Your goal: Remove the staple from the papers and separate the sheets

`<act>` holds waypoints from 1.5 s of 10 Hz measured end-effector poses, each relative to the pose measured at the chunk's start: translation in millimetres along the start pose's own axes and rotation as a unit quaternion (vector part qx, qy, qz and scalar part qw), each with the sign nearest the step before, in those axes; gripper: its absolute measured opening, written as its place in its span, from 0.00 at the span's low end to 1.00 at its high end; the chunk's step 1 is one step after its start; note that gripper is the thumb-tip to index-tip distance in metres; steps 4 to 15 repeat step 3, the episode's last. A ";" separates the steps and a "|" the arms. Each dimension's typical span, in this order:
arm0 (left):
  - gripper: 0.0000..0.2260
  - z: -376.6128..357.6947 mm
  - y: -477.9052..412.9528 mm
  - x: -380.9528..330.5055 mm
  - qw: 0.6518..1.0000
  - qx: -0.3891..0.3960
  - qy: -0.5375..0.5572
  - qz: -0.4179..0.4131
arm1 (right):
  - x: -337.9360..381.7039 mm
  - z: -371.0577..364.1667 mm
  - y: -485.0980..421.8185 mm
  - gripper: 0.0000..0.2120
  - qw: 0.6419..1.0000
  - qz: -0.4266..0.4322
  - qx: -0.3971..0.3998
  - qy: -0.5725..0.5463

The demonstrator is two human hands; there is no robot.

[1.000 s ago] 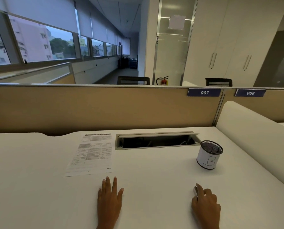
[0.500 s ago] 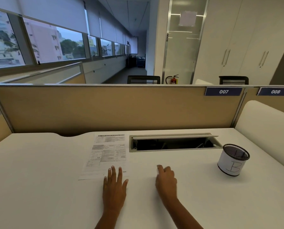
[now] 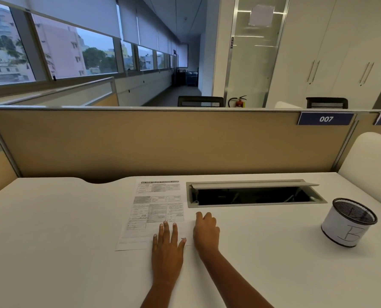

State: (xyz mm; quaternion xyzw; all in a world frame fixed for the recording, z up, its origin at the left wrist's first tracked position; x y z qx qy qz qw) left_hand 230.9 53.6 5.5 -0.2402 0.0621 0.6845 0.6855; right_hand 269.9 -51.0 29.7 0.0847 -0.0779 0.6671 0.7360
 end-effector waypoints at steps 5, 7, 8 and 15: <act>0.29 -10.3 -3.5 6.1 0.999 -0.006 -0.024 -0.026 | -1.3 -0.1 -7.2 0.23 1.000 -0.007 -0.017 0.006; 0.29 -10.3 -3.5 6.1 0.999 -0.006 -0.024 -0.026 | -1.3 -0.1 -7.2 0.23 1.000 -0.007 -0.017 0.006; 0.29 -10.3 -3.5 6.1 0.999 -0.006 -0.024 -0.026 | -1.3 -0.1 -7.2 0.23 1.000 -0.007 -0.017 0.006; 0.29 -10.3 -3.5 6.1 0.999 -0.006 -0.024 -0.026 | -1.3 -0.1 -7.2 0.23 1.000 -0.007 -0.017 0.006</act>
Point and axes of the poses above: each hand's wrist, its own y-axis away from the middle knuckle, its own z-axis out of the back of the hand, x = y × z, the point moved 7 cm from there along -y, towards the middle knuckle, and after that the axes turned 9 degrees about y, right-handed, at the moved point
